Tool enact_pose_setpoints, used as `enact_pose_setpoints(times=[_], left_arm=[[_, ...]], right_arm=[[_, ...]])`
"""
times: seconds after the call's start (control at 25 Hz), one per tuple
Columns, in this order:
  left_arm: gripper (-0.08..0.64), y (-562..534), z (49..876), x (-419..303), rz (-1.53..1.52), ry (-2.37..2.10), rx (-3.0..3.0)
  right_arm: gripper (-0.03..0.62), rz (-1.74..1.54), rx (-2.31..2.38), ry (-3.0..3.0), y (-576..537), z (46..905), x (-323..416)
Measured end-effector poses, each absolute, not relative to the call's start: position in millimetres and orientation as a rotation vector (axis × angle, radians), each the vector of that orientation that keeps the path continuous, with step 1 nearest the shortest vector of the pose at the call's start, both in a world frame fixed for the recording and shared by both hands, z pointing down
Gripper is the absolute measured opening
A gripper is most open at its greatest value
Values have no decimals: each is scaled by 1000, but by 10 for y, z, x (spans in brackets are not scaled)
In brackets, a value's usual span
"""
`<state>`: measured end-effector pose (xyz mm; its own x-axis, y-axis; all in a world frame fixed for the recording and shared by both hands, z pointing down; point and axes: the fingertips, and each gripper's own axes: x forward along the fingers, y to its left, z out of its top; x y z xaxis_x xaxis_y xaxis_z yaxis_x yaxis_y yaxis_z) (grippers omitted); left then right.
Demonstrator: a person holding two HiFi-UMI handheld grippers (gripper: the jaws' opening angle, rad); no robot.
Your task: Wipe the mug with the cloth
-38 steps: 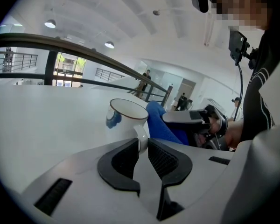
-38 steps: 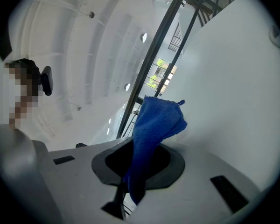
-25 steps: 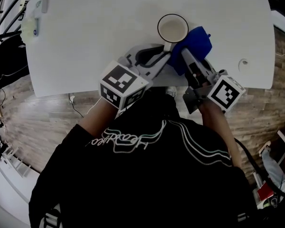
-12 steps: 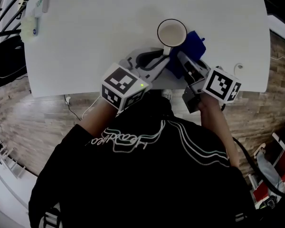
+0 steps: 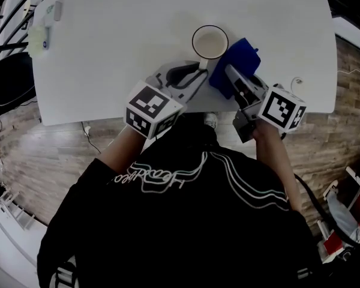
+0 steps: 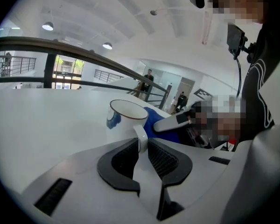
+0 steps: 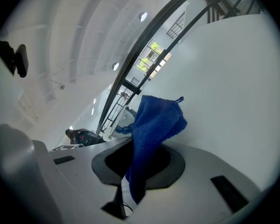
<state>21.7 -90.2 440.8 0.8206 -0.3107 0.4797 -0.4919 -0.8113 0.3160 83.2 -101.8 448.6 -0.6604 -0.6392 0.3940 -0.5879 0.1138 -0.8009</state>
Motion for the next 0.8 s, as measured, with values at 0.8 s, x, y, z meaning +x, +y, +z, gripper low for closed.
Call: enact_pose_setpoints(times=[0.8], left_arm=[[72,-970,4377,-33,897,-583,2771]], right_arm=[[51,-1406,-1120,2404,-1096,3972,924]])
